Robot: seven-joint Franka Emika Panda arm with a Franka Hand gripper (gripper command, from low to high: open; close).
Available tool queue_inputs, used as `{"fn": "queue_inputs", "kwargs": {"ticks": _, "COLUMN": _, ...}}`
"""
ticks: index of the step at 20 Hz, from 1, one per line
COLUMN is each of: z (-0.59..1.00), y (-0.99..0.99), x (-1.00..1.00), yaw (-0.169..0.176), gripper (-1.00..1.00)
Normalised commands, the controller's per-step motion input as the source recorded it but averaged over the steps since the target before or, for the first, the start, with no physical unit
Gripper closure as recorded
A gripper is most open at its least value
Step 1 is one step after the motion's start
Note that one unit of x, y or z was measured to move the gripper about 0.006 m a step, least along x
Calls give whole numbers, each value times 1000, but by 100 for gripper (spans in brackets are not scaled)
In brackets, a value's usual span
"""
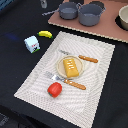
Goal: Interact with the objects in diverse but meaningful ways.
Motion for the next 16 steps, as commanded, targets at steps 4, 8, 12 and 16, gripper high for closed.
{"fn": "queue_inputs", "kwargs": {"ticks": 4, "z": -639, "y": 8, "x": -181, "yaw": 32, "gripper": -100}}
{"fn": "queue_inputs", "kwargs": {"ticks": 8, "z": -614, "y": -31, "x": -223, "yaw": 20, "gripper": -100}}
{"fn": "queue_inputs", "kwargs": {"ticks": 12, "z": -568, "y": -39, "x": -214, "yaw": 11, "gripper": -100}}
{"fn": "queue_inputs", "kwargs": {"ticks": 16, "z": -542, "y": -7, "x": -199, "yaw": 14, "gripper": -100}}
